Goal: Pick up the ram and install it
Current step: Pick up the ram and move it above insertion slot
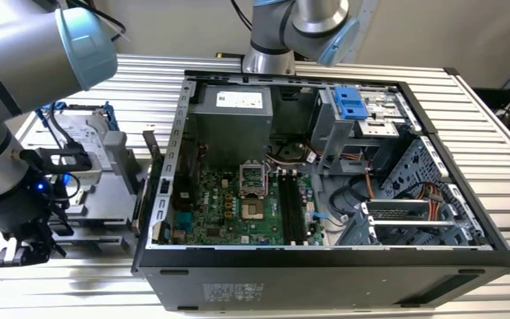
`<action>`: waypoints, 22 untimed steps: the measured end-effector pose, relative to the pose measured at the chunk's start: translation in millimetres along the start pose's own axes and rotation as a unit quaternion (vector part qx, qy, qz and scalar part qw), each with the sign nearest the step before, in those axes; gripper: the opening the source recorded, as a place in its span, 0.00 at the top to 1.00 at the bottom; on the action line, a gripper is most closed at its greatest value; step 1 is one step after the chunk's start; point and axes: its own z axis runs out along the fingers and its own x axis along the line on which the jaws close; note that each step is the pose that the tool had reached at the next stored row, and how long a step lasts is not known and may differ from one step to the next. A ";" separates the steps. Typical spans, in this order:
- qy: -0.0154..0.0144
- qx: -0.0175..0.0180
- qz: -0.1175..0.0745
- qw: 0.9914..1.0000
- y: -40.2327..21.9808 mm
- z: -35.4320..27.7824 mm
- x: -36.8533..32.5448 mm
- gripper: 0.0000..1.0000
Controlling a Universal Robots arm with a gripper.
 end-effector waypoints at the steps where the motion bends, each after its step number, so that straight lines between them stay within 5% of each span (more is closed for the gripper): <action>1: 0.000 0.000 0.001 1.000 0.0 0.3 -1.6 0.00; 9: 0.000 0.000 0.006 1.000 -0.2 7.4 -4.7 0.00; 18: 0.000 0.000 0.006 1.000 -0.2 7.8 -4.8 0.00; 19: 0.000 0.000 0.006 1.000 -0.2 7.8 -4.8 1.00; 22: 0.000 0.000 0.006 1.000 -0.2 7.8 -4.8 1.00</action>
